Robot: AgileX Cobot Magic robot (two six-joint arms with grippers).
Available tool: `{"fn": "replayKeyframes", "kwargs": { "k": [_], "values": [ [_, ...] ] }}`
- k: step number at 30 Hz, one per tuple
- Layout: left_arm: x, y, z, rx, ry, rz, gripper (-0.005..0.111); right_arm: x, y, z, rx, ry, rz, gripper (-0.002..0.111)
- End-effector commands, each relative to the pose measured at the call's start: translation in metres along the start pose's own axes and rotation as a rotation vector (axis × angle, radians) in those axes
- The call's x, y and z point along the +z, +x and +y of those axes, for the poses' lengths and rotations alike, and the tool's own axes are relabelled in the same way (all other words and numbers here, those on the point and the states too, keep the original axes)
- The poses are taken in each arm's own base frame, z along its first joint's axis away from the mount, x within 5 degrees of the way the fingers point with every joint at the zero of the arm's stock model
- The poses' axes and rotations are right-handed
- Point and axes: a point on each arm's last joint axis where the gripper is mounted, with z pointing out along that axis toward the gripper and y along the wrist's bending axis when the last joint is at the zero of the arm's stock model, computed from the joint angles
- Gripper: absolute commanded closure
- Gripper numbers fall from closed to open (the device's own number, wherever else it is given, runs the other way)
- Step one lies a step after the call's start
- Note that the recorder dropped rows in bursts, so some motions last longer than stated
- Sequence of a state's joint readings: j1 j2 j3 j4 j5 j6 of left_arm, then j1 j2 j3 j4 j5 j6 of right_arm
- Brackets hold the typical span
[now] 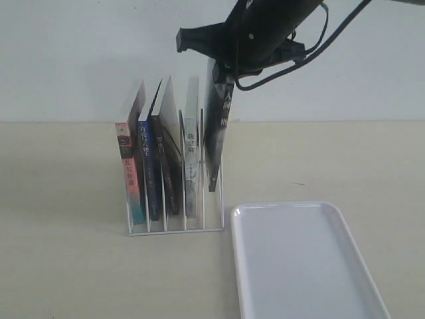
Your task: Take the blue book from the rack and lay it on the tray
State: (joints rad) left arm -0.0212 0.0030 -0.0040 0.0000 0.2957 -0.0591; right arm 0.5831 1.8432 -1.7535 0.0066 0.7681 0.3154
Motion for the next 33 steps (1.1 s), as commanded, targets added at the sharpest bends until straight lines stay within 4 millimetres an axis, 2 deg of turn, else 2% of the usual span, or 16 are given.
{"fn": "replayKeyframes", "kwargs": {
  "k": [1,8,21,26,33],
  "values": [
    [0.000,0.001,0.000,-0.009,0.003,0.000,0.103,-0.036,-0.017,0.005,0.012,-0.040,-0.146,0.108],
    [0.000,0.001,0.000,-0.009,0.003,0.000,0.103,-0.069,-0.024,0.006,-0.004,-0.045,-0.216,0.108],
    [0.000,0.001,0.000,-0.009,0.003,0.000,0.103,-0.091,-0.025,0.005,-0.010,-0.042,-0.236,0.108],
    [0.000,0.001,0.000,-0.009,0.003,0.000,0.103,-0.089,-0.025,0.005,-0.010,-0.039,-0.226,0.108],
    [0.000,0.001,0.000,-0.009,0.003,0.000,0.103,-0.057,-0.019,0.003,-0.009,-0.017,-0.154,0.108]
  ]
}}
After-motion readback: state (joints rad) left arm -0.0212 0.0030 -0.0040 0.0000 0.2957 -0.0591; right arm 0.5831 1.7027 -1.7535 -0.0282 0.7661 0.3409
